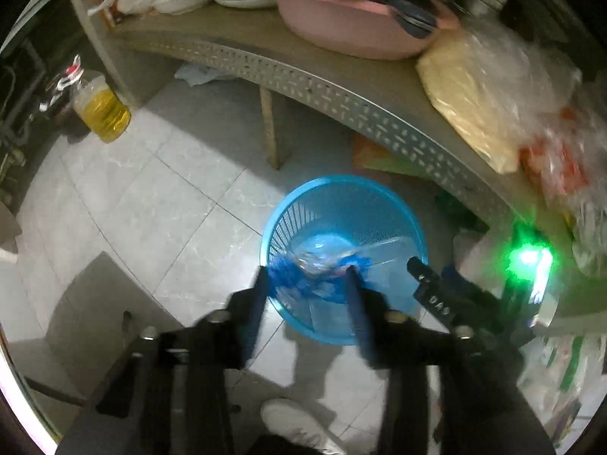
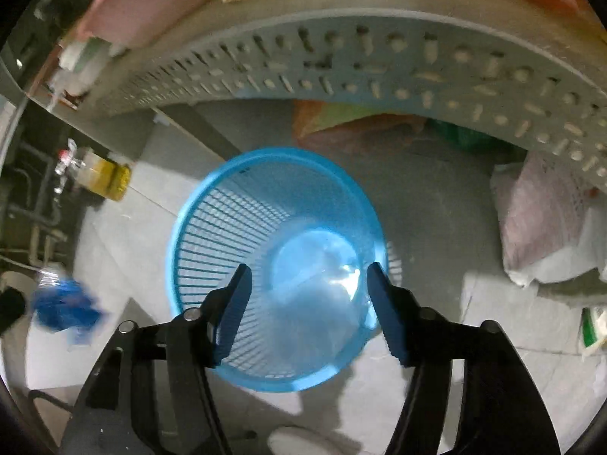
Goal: Collect trash
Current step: 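Open both tools to drop the box and wrappers into the wastebasket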
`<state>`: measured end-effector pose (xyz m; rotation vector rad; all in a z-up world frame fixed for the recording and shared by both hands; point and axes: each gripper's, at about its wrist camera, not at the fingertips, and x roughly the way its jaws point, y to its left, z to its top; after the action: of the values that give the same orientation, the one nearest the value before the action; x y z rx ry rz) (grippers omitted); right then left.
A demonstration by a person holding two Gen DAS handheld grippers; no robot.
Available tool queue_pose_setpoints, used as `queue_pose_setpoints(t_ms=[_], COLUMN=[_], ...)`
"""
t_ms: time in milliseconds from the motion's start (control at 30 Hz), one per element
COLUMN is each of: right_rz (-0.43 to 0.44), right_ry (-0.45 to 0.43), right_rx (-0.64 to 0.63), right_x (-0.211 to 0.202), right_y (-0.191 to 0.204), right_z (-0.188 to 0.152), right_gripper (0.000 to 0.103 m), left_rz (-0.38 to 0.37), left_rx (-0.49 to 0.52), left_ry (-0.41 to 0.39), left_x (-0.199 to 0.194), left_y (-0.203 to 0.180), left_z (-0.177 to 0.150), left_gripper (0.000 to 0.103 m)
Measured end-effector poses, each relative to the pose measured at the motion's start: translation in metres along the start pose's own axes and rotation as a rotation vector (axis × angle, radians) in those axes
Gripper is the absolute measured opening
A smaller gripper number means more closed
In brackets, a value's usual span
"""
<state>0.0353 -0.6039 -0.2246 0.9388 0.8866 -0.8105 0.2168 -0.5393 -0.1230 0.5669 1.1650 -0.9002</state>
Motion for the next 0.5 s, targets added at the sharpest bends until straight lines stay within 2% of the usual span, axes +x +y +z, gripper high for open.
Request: queue_pose_setpoints(t_ms=[100,267,500], right_rz=[0.017,0.037,0.062], right_ry=[-0.019,-0.051,-0.095], right_rx=[-0.009,-0.020,-0.066], right_x=[-0.011,-0.033,-0.085], right_y=[-0.003,-0.010,-0.018], right_z=[-0.007,-0.015,-0.035], right_gripper=[0.062,0.062,0.063], left_rz=[-0.029,-0.021,-0.066], left_rx=[-0.025,-0.014,-0.026], left_ry=[-0.024,-0.076,-0.169], left_x=[-0.009,-0.032,-0.092], left_y=[0.009,0.015,0.017], left_z=[-0.003,-0.014,-0.043], left_gripper=[0.050,0.054,0.059])
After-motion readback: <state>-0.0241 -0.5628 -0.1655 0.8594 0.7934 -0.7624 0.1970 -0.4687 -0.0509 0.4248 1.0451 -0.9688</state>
